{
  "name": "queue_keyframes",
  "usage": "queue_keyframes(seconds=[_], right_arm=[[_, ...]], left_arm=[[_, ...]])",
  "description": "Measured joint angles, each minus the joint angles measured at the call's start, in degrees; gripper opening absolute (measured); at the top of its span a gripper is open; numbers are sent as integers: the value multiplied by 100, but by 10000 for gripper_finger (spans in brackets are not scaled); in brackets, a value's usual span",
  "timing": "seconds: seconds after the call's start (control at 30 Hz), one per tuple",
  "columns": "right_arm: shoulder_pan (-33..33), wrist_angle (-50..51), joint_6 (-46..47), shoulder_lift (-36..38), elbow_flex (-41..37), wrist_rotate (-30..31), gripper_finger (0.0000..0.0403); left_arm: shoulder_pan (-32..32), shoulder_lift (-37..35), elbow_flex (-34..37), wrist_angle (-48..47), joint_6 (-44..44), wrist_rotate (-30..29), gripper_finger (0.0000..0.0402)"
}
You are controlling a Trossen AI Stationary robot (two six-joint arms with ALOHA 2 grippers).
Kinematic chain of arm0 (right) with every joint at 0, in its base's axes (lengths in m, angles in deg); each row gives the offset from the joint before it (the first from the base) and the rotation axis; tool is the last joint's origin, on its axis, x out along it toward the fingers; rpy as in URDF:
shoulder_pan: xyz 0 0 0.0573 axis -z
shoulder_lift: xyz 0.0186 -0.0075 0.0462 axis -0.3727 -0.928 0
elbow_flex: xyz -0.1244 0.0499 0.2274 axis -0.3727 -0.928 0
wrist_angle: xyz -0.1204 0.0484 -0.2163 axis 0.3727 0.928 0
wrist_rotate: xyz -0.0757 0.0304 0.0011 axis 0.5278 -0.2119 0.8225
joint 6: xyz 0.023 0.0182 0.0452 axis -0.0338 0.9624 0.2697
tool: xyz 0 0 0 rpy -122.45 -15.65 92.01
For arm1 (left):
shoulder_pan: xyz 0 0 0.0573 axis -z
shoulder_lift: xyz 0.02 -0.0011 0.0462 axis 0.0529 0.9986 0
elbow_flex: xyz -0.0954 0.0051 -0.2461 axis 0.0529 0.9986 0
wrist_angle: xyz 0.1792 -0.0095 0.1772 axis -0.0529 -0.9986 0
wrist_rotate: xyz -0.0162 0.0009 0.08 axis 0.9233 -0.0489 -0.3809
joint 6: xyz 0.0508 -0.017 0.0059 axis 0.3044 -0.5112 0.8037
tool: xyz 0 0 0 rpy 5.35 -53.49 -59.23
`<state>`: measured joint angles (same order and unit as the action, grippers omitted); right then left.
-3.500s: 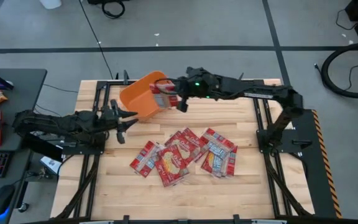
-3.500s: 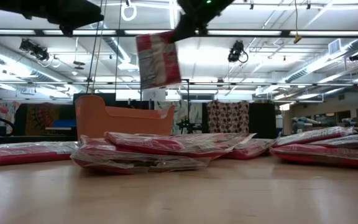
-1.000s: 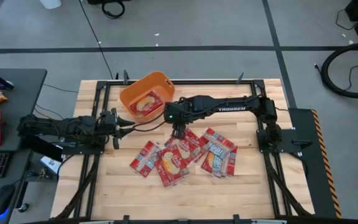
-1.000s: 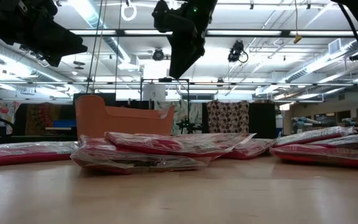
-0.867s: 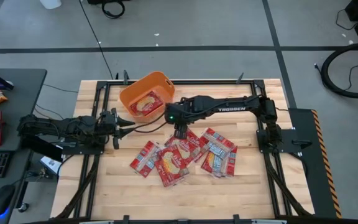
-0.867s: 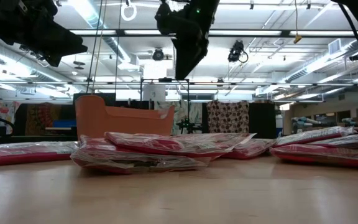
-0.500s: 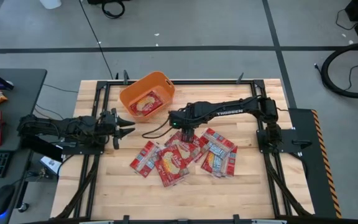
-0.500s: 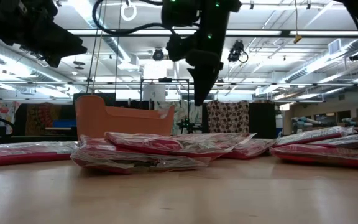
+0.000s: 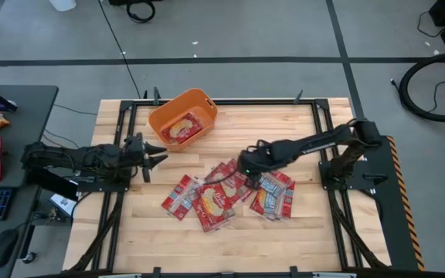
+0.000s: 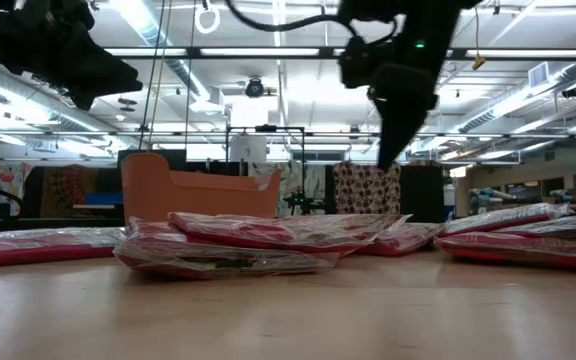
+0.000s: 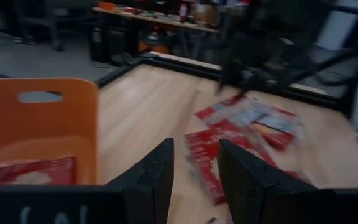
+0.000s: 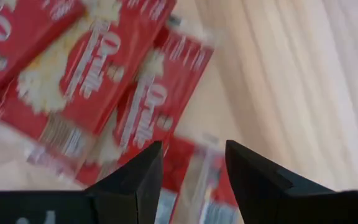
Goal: Sort popcorn bags into baskets
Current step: Put the red popcorn bag into the orange bin
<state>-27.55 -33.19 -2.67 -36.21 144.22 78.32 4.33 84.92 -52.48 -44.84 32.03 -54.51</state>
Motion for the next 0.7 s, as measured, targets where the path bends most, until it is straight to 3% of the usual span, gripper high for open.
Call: queue_keyframes(seconds=[0.23, 0.43, 0.7], right_arm=[[16, -621, 219, 282, -797, -786, 179], [345, -2422, 140, 72, -955, -1925, 179], [520, -3019, 50, -623, -649, -1969, 181]], left_arm=[[-2, 461, 0, 441, 13, -681, 128], [-1, 997, 0, 1278, 334, -651, 128], [-7, 1440, 0, 1589, 514, -637, 128]])
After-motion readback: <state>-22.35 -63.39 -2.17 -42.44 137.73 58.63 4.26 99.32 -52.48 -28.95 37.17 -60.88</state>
